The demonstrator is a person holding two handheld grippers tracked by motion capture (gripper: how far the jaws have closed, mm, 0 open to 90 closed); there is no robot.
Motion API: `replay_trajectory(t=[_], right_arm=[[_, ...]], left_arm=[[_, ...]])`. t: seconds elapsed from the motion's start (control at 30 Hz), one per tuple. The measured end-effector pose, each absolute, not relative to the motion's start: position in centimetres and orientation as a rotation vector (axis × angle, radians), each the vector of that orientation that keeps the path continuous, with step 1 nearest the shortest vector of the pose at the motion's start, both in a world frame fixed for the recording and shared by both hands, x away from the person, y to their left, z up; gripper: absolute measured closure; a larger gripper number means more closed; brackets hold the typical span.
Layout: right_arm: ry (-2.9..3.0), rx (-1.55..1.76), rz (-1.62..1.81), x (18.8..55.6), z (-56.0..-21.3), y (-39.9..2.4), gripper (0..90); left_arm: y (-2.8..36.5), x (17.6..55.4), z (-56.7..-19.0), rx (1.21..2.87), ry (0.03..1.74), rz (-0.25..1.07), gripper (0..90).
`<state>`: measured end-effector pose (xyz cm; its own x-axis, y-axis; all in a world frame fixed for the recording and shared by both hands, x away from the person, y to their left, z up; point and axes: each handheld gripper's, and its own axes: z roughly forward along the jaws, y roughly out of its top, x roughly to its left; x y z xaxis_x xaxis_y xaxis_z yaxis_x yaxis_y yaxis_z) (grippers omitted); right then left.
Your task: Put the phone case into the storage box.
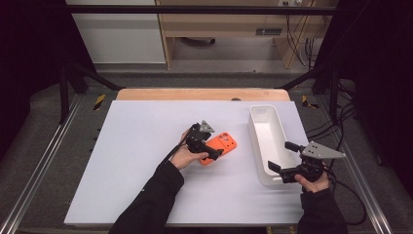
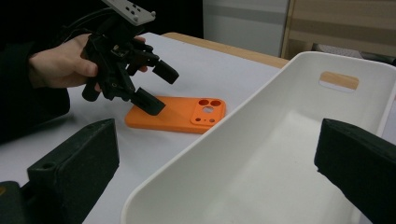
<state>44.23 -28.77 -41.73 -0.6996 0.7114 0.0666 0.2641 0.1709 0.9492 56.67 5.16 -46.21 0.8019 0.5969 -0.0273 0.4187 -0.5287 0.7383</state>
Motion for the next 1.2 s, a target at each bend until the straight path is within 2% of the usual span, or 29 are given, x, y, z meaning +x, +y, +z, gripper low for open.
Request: replay_trajectory(t=[0.53, 1.2], right_arm=[[2.060, 0.922, 1.542, 44.2, -41.7, -28.8, 0.6], [2.063, 0.923, 1.542, 44.2, -41.7, -28.7, 0.6]], left_arm=[[4.7, 57.1, -47.7, 2.259, 0.768, 0.273, 5.0], [4.5, 57.1, -48.1, 2.298, 0.734, 0.274, 12.8]])
